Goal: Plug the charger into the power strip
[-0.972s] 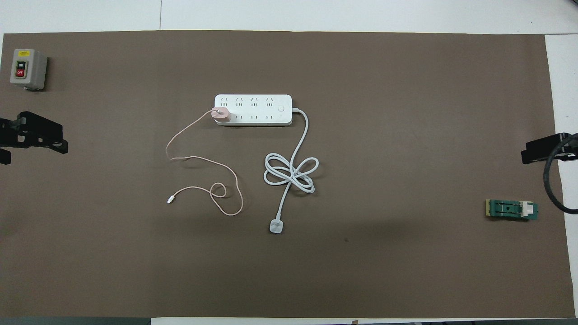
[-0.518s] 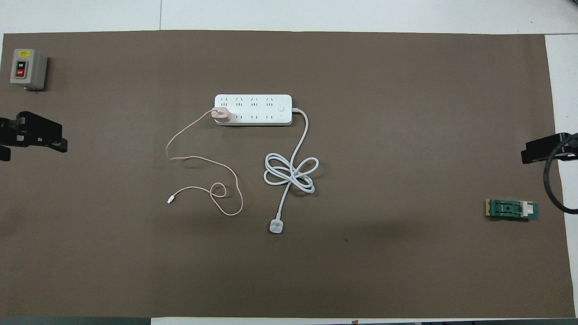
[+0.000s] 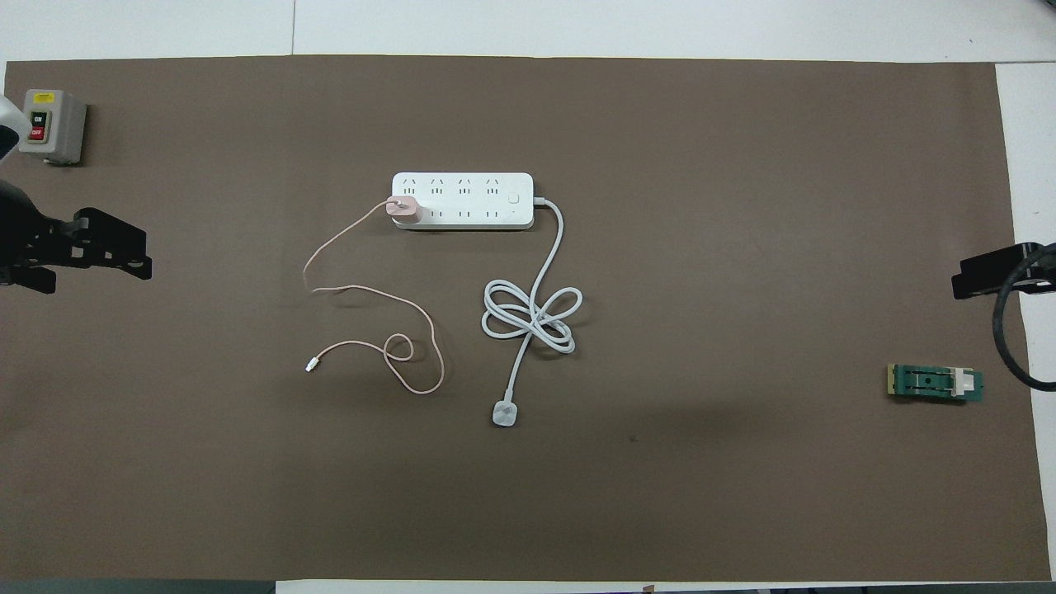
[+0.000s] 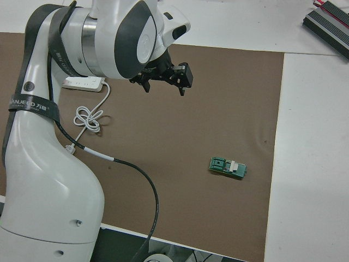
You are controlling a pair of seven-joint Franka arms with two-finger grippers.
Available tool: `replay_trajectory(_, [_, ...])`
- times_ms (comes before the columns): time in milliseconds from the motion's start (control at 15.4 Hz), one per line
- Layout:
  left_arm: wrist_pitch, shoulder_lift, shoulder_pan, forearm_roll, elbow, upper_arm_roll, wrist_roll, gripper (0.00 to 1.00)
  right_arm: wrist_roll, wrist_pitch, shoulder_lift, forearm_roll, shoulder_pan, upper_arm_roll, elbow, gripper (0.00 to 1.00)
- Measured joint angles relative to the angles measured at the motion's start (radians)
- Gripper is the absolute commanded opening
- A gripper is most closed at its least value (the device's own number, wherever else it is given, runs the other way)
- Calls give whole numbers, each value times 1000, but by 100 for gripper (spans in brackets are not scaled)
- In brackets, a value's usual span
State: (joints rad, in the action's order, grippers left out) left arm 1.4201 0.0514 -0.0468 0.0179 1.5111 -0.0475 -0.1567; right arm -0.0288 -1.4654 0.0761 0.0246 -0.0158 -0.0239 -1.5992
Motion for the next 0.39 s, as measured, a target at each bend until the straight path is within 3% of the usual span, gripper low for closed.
replay_trajectory(389, [2, -1, 0, 0, 0, -5, 0, 100, 0, 0, 0, 0, 1, 1, 0, 100])
